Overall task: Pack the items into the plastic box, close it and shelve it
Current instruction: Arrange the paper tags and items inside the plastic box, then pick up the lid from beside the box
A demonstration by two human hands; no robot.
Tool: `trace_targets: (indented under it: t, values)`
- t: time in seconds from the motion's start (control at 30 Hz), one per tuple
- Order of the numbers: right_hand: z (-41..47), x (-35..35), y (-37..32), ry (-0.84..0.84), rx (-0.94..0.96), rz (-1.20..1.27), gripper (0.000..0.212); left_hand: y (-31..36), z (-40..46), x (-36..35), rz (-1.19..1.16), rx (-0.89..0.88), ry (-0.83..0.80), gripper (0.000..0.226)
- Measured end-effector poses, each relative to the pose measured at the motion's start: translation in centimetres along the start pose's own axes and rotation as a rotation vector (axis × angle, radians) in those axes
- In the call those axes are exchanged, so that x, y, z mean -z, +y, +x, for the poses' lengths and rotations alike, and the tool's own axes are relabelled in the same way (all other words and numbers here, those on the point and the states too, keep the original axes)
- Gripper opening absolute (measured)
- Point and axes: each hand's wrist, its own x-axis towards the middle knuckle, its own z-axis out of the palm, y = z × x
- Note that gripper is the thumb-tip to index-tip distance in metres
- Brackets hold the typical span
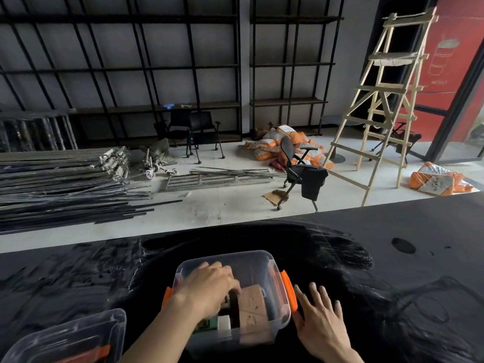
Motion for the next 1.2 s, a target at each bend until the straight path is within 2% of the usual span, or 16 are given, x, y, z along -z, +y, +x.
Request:
trace_targets:
  t: [0.1, 0.13, 0.23, 0.37, 0.5, 0.67, 0.73, 0.8, 0.87, 0.9, 0.97, 1.03, 1.1, 1.2]
  values:
    - [0.0, -2.1, 0.5, 0.018, 0.008, -0.064, 0.108, -0.4, -1.0, -0.8, 0.066, 0.0, -0.055, 0.056]
    - [0.0, -2.5, 0.7, 0.015, 0.004, -0.085, 0.11, -0.4, -1.2, -0.9, 0.085, 0.002, -0.044, 0.052]
    - [0.1, -2.6, 0.9, 0.006, 0.002, -0.107, 0.091, -0.4, -2.1, -0.4, 0.091, 0.049, 0.067, 0.035]
    - [0.2, -3.5, 1.1, -0.022, -0.052, -0.147, 0.071, -1.7, -3.6, -0.1, 0.057, 0.174, 0.219, 0.037]
    - [0.4, -4.4, 1.3, -0.014, -0.035, -0.188, 0.075, -2.6, -5.1, -0.9, 0.086, 0.29, 0.217, 0.039]
    - [-0.3, -3.2, 0.7, 0.011, -0.016, -0.156, 0.081, -2.0, -5.1, -1.5, 0.107, 0.32, 0.151, 0.044]
    - [-0.4, -2.1, 0.4, -0.012, -0.003, -0.126, 0.073, -2.2, -5.4, -1.4, 0.033, 0.301, 0.216, 0.039]
    - [-0.3, 0.0, -0.2, -0.018, -0.037, 0.006, 0.063, -2.7, -5.9, -1.7, -0.14, 0.289, 0.369, 0.032]
    - [0.0, 3.8, -1.5, 0.196, -0.101, 0.277, 0.033, -3.5, -6.2, -2.2, -0.333, 0.347, 0.553, 0.028]
    - [0.2, 6.1, -2.5, 0.33, -0.129, 0.397, 0.021, -3.8, -6.2, -2.4, -0.417, 0.401, 0.594, 0.032]
    - [0.7, 10.2, -5.0, 0.589, -0.081, 0.519, 0.019, -4.2, -6.1, -3.2, -0.596, 0.489, 0.582, 0.044]
    - [0.5, 12.7, -8.3, 0.675, 0.118, 0.562, 0.016, -3.8, -5.9, -3.8, -0.763, 0.54, 0.546, 0.05]
    - [0.1, 12.8, -11.6, 0.524, 0.345, 0.535, 0.018, -3.3, -5.7, -4.3, -0.843, 0.544, 0.557, 0.049]
    - [-0.1, 10.0, -14.9, -0.042, 0.445, 0.276, 0.023, -2.9, -5.7, -4.9, -0.899, 0.554, 0.61, 0.049]
